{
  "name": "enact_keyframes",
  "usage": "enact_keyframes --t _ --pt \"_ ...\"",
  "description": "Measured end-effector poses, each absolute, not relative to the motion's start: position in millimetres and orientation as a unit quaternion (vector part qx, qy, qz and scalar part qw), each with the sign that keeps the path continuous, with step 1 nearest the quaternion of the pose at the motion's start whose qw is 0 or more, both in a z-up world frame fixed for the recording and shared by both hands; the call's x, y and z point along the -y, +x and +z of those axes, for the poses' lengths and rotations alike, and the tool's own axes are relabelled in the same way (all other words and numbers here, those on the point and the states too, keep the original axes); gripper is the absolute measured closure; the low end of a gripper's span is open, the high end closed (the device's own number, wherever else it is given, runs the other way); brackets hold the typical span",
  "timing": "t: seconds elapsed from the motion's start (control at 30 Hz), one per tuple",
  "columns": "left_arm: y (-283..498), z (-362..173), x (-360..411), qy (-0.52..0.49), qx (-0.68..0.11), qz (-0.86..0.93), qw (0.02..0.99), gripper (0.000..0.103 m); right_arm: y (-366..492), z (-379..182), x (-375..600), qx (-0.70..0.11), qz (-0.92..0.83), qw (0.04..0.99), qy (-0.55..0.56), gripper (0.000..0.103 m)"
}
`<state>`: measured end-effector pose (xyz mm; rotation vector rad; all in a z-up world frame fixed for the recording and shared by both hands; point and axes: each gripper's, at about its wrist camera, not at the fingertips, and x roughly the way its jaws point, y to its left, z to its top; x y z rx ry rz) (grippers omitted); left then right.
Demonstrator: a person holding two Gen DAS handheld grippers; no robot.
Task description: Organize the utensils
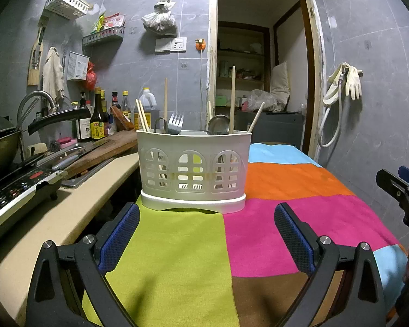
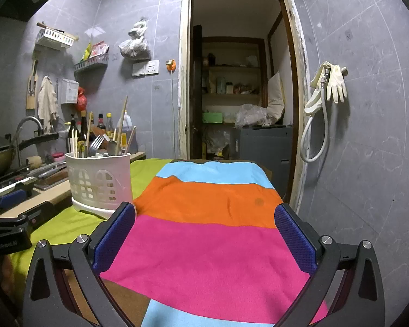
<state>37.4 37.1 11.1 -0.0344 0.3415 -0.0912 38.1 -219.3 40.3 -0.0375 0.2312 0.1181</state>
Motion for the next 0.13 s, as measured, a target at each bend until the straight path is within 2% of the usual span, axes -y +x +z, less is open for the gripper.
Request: enact_keyframes --t 0.13 --pt "37.6 11.5 -37.5 -0.017 -0.172 -0.045 0.984 0.006 39.5 37.8 218.2 -0.118 0.060 0.991 -0.019 0.000"
